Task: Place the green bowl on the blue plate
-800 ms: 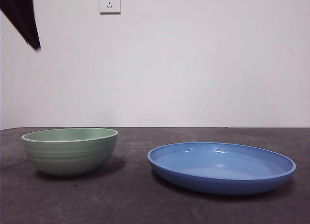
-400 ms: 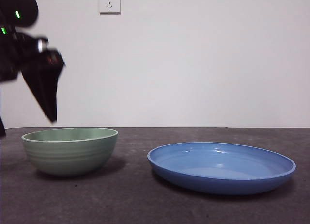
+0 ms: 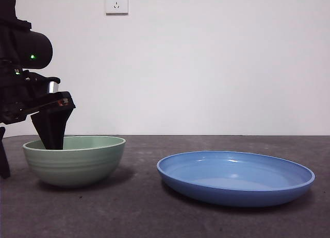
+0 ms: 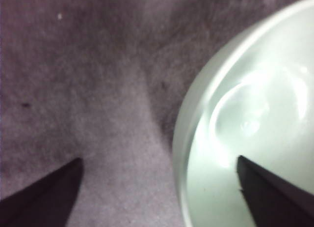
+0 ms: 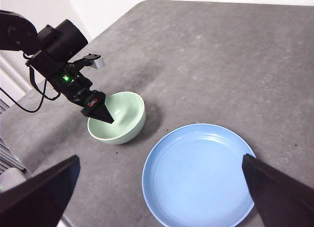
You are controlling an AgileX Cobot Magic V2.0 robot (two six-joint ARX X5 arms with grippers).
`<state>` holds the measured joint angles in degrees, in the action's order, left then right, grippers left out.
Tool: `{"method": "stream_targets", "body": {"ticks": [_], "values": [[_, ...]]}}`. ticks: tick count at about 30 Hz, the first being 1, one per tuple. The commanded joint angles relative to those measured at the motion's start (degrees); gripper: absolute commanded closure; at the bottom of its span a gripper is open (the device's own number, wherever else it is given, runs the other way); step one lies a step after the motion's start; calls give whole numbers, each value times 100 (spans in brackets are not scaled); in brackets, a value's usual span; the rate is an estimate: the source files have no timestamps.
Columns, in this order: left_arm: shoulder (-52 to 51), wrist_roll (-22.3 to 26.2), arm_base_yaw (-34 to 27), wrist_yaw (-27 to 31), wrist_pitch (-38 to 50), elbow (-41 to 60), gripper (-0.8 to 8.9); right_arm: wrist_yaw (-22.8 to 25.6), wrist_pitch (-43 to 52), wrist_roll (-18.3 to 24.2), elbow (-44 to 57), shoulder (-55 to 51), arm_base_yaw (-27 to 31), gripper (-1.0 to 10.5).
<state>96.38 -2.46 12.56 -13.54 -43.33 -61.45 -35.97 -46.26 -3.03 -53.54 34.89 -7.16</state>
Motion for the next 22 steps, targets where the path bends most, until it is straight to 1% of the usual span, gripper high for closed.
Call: {"method": "stream_targets", "body": {"ticks": [1,4,5,7,15,19,22], "values": [[94,7,4,17,50,-107,450,-11,31,-81,-92,20,-17,326],[94,7,4,17,42,-107,639,-11,31,-81,-92,20,-17,326],[94,7,4,17,42,-107,720,-11,31,-81,-92,20,-17,327],[94,7,4,17,42,-107,807,-11,31,-81,-94,20,-17,327],[94,-9,7,17,50,-120,807,-11,31,-81,-92,20,-17,327],[94,-208,63,17,-146,-319,806,-11,31,-81,-94,20,-17,327],[96,-380,190,17,-407,-675,805,-11,31,-81,-92,20,-17,327]]}}
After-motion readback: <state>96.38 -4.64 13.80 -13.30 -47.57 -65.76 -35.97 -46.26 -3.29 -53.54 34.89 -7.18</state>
